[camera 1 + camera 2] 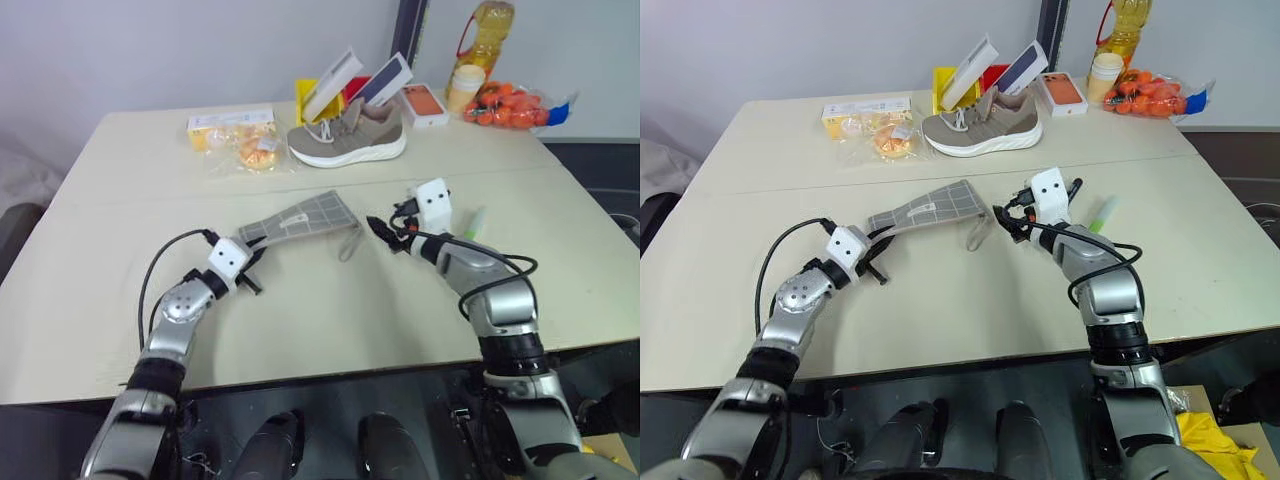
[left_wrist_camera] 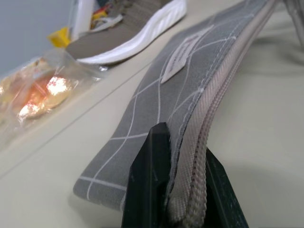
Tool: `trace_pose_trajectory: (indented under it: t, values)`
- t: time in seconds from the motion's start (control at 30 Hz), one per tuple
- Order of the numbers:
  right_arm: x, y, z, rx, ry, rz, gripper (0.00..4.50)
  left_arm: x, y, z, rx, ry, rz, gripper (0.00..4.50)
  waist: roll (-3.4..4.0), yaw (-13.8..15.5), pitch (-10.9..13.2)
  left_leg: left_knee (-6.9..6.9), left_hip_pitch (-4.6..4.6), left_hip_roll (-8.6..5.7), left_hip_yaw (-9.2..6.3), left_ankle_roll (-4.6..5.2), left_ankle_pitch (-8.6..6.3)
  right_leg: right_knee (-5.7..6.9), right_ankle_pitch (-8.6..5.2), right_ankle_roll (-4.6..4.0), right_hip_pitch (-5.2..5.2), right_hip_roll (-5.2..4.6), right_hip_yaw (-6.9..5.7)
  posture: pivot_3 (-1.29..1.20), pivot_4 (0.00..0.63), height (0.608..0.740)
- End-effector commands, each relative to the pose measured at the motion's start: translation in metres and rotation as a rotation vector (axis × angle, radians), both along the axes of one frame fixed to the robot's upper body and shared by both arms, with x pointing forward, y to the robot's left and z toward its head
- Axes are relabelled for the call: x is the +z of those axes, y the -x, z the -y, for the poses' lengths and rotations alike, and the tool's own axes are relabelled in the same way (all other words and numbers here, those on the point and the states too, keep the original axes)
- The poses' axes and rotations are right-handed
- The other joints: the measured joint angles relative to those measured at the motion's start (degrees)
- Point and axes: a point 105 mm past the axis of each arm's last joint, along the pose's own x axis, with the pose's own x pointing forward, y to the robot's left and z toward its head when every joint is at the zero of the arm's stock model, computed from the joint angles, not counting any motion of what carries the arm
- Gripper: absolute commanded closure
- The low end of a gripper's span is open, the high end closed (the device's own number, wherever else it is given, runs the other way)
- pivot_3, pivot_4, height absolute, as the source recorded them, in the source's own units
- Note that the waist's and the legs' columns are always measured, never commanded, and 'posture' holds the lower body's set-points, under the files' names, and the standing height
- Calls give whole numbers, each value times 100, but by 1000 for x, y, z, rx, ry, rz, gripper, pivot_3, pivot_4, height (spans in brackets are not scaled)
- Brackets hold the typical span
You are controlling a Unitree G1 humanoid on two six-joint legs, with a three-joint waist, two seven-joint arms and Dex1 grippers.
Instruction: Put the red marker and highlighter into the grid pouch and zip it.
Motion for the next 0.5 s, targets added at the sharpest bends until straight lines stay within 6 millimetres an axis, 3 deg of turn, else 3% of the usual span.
trace_pose_trajectory:
  t: [0.03, 0.37, 0.43, 0.5]
  values:
    - [13, 9, -15, 56, -40, 23, 38, 20, 10, 5, 24, 40, 27, 4500, 0, 20, 0, 1, 0, 0, 0, 0, 0, 0, 0, 0, 0, 0, 0, 0, 150, 740]
    - [-3, 5, -31, 50, -148, -98, 38, 24, 17, 15, 21, 29, 8, 4500, 0, 64, 0, 6, 0, -2, 2, -1, 0, -3, 1, -2, 3, -1, -1, 0, 150, 740]
    - [-3, 3, -33, 42, -154, -89, 558, 23, 17, 18, 12, 23, 7, 4500, 0, 66, 0, 6, 0, -2, 2, -1, 0, -3, 1, -2, 3, -1, -1, 0, 150, 740]
    - [-2, 1, -35, 39, -164, -81, 1390, 23, 18, 20, 4, 18, 6, 4500, 0, 62, 0, 6, 0, -2, 2, -1, 0, -3, 1, -2, 4, -1, -1, 0, 150, 740]
